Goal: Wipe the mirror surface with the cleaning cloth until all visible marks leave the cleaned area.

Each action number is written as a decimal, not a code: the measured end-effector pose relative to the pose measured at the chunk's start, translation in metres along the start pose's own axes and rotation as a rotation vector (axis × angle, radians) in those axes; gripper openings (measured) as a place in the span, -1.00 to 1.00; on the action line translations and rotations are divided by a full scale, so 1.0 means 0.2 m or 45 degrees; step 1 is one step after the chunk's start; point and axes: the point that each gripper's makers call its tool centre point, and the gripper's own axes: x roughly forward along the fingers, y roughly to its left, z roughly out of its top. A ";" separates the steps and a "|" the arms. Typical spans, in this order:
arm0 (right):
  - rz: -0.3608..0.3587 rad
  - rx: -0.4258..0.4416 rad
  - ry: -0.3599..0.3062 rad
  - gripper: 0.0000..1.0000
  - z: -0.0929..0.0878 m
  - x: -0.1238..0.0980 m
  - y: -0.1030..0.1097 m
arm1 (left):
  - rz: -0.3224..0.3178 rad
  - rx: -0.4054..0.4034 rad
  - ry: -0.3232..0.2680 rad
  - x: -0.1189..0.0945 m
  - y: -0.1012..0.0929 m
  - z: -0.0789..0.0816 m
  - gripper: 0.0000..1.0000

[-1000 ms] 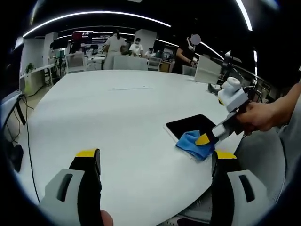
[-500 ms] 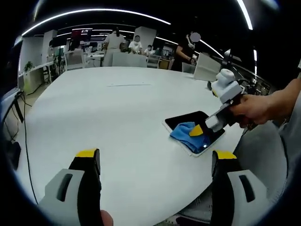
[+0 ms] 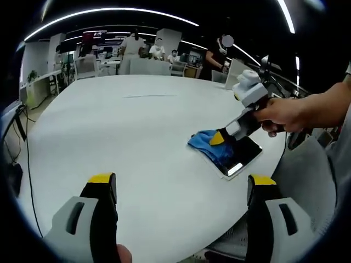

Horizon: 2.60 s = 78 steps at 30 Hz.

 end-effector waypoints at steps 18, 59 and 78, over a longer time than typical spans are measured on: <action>-0.035 -0.037 -0.038 -1.00 0.17 0.08 -0.04 | 0.010 -0.019 0.005 0.00 0.03 -0.01 0.97; -0.125 0.002 -0.033 -1.00 0.12 -0.01 -0.24 | 0.022 -0.010 -0.023 0.00 0.01 0.03 0.98; -0.118 -0.013 -0.038 -1.00 -0.07 -0.10 -0.18 | 0.005 0.030 -0.025 -0.01 0.00 0.05 0.98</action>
